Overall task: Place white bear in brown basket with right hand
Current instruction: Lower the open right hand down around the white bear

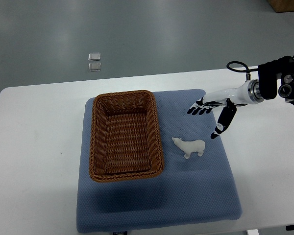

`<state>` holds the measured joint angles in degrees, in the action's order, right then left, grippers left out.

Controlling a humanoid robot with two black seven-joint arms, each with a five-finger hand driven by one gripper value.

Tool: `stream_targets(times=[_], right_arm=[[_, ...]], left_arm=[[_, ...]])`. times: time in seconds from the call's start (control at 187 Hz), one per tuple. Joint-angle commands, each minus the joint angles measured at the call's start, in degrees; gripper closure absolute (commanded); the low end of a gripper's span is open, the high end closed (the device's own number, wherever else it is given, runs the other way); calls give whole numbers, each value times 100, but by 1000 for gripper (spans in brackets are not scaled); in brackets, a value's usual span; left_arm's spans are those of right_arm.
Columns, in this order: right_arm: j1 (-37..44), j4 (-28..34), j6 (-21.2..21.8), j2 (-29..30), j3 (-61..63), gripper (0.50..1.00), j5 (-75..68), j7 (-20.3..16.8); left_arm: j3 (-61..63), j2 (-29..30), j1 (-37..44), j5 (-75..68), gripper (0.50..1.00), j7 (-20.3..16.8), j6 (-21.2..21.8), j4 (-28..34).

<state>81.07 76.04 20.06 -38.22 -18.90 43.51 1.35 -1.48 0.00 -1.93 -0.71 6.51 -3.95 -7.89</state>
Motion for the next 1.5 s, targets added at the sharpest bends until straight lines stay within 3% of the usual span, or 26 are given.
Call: stream_targets(times=[0.0, 0.133, 0.283, 0.534, 0.704, 1.291, 1.494], right_arm=[[-4, 209, -20, 52, 26, 587, 0, 6], [-127, 210, -107, 219, 35, 587, 9, 6], [-364, 34, -556, 482, 79, 587, 70, 6], [-628, -19, -652, 570, 79, 587, 518, 49], [-672, -19, -942, 632, 70, 593, 1124, 49], [-707, -19, -969, 649, 70, 597, 2144, 58], [-716, -28, -969, 764, 79, 628, 2136, 58]], left_arm=[[-2, 0, 0, 1, 500, -1, -1, -1], [7, 0, 0, 1, 500, -1, -1, -2], [7, 0, 0, 1, 500, -1, -1, -1], [-2, 0, 0, 1, 500, -1, -1, -2], [-2, 0, 0, 1, 500, -1, -1, -2], [-2, 0, 0, 1, 500, -1, -1, -2], [-2, 0, 0, 1, 500, -1, -1, -1]])
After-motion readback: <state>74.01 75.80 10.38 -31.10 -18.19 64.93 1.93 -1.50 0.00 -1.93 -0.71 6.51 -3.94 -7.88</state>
